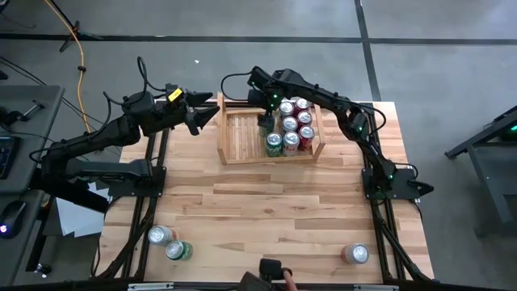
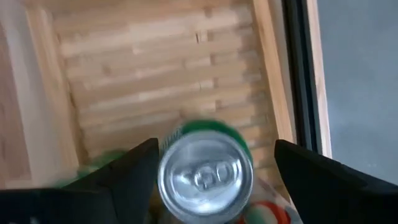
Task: Place canned beverage on shelf
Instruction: Put the right green soda can on the shelf aligned with the other green soda can on the shelf
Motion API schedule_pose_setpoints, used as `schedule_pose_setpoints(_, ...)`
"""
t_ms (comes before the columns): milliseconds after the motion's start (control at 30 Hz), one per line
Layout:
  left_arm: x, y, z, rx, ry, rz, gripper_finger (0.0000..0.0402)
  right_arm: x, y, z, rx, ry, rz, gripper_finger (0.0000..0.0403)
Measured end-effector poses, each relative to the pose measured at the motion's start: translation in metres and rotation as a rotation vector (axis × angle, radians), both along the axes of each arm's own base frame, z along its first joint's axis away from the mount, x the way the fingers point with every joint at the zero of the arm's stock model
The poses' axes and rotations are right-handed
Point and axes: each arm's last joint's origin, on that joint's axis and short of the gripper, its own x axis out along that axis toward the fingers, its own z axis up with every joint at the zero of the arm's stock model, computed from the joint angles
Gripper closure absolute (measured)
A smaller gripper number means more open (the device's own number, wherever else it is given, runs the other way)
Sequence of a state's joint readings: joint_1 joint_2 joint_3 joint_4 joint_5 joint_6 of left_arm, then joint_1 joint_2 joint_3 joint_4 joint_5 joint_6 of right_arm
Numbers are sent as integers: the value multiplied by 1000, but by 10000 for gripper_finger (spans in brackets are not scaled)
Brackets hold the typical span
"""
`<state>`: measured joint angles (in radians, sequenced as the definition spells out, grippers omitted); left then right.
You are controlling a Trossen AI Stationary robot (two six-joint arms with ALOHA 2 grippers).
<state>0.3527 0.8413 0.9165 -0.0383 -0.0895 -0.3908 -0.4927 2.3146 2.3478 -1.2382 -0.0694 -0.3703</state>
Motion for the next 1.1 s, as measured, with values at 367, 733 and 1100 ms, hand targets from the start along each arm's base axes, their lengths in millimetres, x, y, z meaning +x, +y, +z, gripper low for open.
schedule_pose_setpoints(367, 0, 0, 0, -1, 3, 0, 19, -2, 0, -3, -38, 57, 16, 96)
schedule_pose_setpoints(733, 0, 0, 0, -1, 3, 0, 19, -3, 2, -35, -16, 134, 14, 96)
schedule_pose_setpoints(1100, 0, 0, 0, -1, 3, 0, 19, -2, 4, -23, -73, 164, -5, 136)
